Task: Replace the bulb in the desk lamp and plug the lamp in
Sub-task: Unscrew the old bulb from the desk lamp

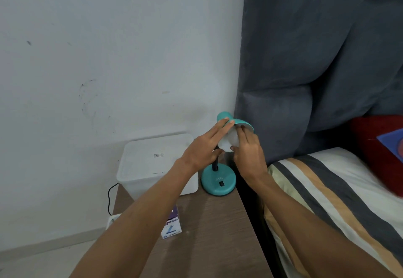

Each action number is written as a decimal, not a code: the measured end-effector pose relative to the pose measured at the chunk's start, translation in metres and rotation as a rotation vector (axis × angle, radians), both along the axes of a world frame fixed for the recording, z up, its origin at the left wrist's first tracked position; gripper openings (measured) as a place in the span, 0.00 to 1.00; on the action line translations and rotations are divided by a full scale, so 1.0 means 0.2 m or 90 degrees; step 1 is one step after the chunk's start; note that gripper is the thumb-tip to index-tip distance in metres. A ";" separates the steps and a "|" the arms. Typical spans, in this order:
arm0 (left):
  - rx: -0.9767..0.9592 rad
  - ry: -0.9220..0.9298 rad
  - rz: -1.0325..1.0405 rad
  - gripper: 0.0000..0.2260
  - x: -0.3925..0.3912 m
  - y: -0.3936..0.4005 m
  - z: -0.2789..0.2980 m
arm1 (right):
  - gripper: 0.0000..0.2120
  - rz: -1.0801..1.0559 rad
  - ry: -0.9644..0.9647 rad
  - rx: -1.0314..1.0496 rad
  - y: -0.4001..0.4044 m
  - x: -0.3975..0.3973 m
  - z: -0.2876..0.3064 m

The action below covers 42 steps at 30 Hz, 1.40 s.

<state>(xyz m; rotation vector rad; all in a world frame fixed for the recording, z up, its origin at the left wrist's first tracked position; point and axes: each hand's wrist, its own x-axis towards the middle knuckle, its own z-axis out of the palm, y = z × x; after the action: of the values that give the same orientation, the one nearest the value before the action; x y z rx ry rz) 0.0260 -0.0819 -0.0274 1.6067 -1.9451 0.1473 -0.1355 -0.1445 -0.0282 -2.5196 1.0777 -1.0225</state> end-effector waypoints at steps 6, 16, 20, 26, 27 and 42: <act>0.003 0.000 -0.006 0.47 0.00 -0.01 -0.01 | 0.34 -0.003 -0.046 0.120 0.01 0.01 0.02; 0.008 0.001 0.003 0.43 -0.01 0.01 0.01 | 0.34 -0.002 0.024 0.044 0.03 -0.02 0.04; 0.014 -0.008 0.009 0.42 -0.01 0.01 0.02 | 0.31 -0.010 0.004 0.046 0.05 -0.05 0.05; 0.057 -0.029 0.043 0.46 -0.06 0.05 0.09 | 0.30 -0.001 0.002 0.062 0.10 -0.12 0.13; 0.059 -0.021 0.052 0.48 -0.07 0.08 0.10 | 0.30 0.001 -0.001 0.064 0.11 -0.14 0.15; 0.089 0.116 0.290 0.42 -0.08 0.87 -0.11 | 0.27 0.025 -0.011 0.030 0.48 -0.29 0.16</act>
<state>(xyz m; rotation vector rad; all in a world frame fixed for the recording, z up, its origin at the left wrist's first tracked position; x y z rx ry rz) 0.0104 0.0928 -0.0490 2.0592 -1.4575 0.0434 -0.1931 -0.0489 0.0031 -2.4806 1.0319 -0.9946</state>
